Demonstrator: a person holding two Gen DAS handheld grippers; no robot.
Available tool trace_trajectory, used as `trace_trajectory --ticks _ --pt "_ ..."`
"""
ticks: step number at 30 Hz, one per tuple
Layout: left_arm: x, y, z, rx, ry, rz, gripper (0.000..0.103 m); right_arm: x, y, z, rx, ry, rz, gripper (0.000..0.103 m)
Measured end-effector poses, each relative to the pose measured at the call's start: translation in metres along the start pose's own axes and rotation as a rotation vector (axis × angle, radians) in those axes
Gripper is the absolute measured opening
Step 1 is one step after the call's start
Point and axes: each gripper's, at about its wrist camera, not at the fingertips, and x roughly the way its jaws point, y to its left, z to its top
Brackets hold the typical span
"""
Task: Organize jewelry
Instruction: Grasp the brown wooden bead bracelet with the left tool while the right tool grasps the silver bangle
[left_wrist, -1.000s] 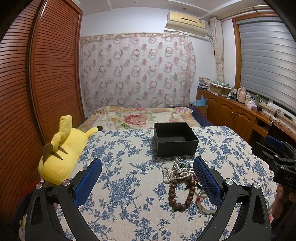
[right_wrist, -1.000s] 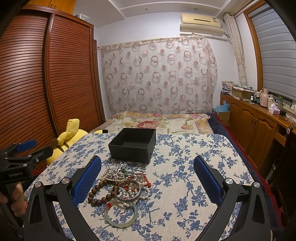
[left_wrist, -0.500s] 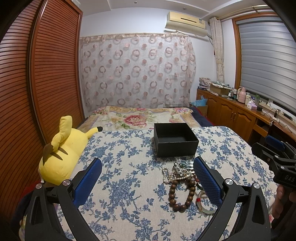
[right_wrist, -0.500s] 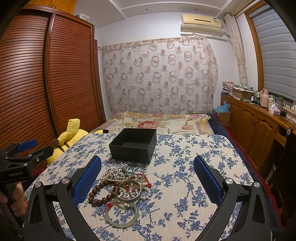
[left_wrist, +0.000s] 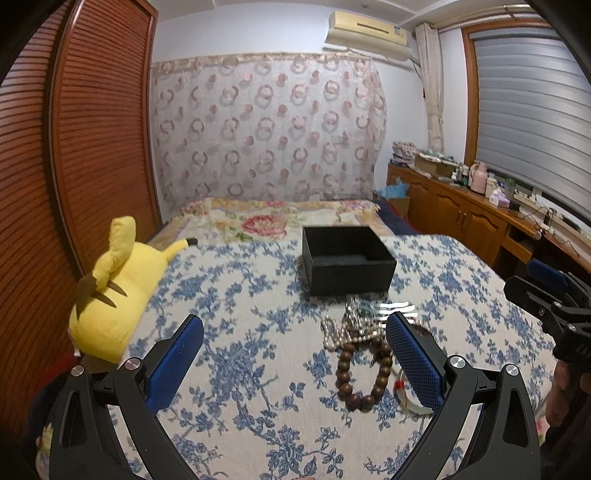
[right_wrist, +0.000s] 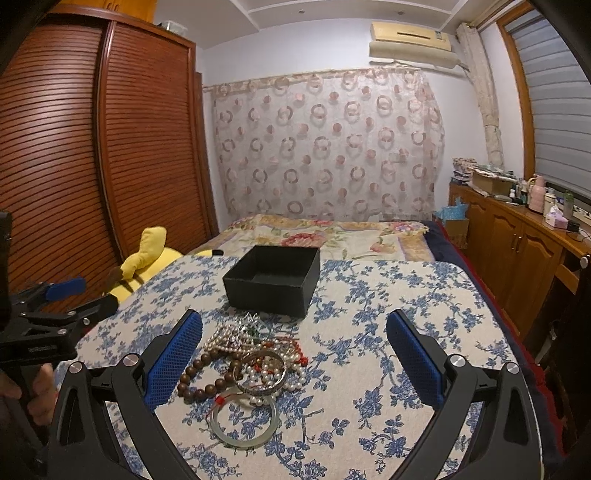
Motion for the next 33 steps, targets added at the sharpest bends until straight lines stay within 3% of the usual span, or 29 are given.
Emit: trace_trajectory --ticks 7,20,29,33 --pt "0.021 0.005 -0.014 -0.013 0.051 -0.053 0.095 0.023 -0.003 -0.014 -0.035 0.074 0.046 0.101" --pt "0.047 0.01 -0.036 -0.006 0.142 -0.11 0.095 0.077 0.015 -0.042 -0.123 0.277 0.177 0.083" --pt "0.059 0.019 -0.047 -0.024 0.187 -0.157 0.095 0.111 0.026 -0.045 -0.184 0.373 0.203 0.081" --pt "0.065 0.021 -0.05 -0.028 0.202 -0.175 0.092 0.12 0.029 -0.047 -0.207 0.402 0.199 0.073"
